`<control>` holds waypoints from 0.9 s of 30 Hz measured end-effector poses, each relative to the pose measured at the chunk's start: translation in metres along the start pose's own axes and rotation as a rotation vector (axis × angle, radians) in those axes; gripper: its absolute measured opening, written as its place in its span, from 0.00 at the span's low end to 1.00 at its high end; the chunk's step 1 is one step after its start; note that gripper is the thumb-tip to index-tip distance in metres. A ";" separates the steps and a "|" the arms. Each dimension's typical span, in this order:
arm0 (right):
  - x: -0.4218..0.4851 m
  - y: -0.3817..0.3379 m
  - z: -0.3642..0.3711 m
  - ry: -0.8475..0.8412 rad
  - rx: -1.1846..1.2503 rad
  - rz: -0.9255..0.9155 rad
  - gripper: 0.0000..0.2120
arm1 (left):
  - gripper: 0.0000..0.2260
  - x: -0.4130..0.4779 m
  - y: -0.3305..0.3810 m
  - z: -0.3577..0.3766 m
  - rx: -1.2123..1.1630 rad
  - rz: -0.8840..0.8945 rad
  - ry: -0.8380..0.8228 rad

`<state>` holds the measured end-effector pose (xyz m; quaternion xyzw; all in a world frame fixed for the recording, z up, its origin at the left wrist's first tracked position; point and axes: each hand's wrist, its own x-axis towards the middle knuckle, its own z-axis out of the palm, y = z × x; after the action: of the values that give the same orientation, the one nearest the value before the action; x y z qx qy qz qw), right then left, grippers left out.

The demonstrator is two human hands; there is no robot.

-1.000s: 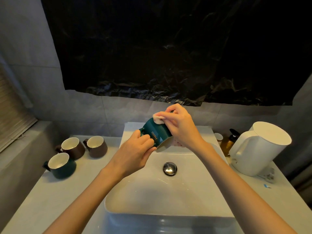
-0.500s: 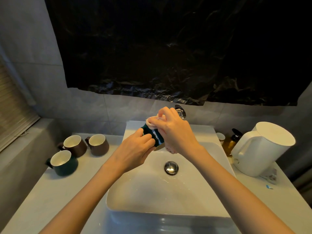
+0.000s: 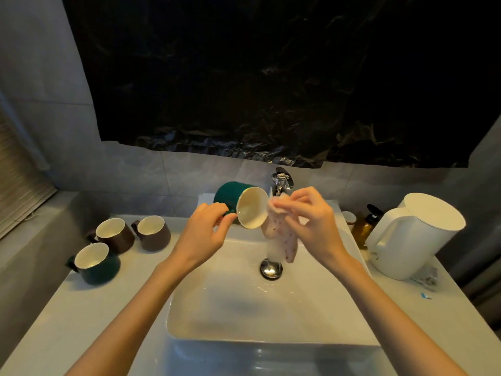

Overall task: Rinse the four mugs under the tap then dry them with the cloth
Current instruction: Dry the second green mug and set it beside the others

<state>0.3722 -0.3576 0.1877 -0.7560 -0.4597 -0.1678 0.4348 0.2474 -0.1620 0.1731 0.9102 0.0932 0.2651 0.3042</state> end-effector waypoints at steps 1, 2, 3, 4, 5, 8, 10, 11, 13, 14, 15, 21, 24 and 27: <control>0.004 -0.003 -0.004 0.085 0.032 0.056 0.17 | 0.09 0.001 0.002 -0.002 -0.043 -0.030 -0.002; 0.008 -0.009 -0.006 0.146 0.036 0.055 0.17 | 0.09 0.001 0.003 -0.004 -0.077 -0.053 -0.009; 0.011 -0.015 -0.006 0.180 0.011 -0.007 0.15 | 0.10 0.001 0.005 -0.005 -0.105 -0.069 -0.016; 0.013 -0.020 -0.005 0.183 -0.027 -0.110 0.13 | 0.09 0.000 0.007 -0.006 -0.128 -0.070 -0.026; 0.013 -0.024 -0.001 0.139 -0.091 -0.233 0.12 | 0.09 -0.001 0.010 -0.007 -0.143 -0.060 -0.037; 0.012 -0.018 0.013 -0.136 -0.419 -0.524 0.15 | 0.11 -0.002 0.019 -0.008 -0.111 -0.009 -0.076; 0.013 -0.014 0.020 -0.277 -0.559 -0.511 0.19 | 0.07 -0.002 0.020 -0.008 -0.041 0.030 -0.074; 0.015 -0.016 0.023 -0.325 -0.593 -0.472 0.21 | 0.07 -0.003 0.020 -0.007 -0.012 0.052 -0.053; 0.015 -0.024 0.031 -0.429 -0.597 -0.360 0.20 | 0.06 -0.003 0.018 -0.007 0.010 0.085 0.004; 0.015 -0.029 0.034 -0.475 -0.586 -0.299 0.20 | 0.06 -0.003 0.018 -0.007 0.017 0.095 0.028; 0.015 -0.032 0.037 -0.538 -0.564 -0.228 0.19 | 0.07 -0.003 0.017 -0.008 0.025 0.104 0.044; 0.030 -0.056 0.043 -0.513 0.051 0.205 0.13 | 0.08 -0.002 0.014 -0.007 0.016 0.135 0.046; 0.028 -0.055 0.044 -0.567 0.025 0.102 0.10 | 0.07 -0.001 0.010 -0.010 -0.013 0.115 0.047; 0.029 -0.039 0.035 -0.780 -0.377 -0.142 0.07 | 0.08 -0.002 0.006 -0.013 -0.012 0.091 0.024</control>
<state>0.3493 -0.3057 0.2063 -0.7955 -0.6015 0.0198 0.0707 0.2389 -0.1607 0.1842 0.9084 0.0538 0.2900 0.2963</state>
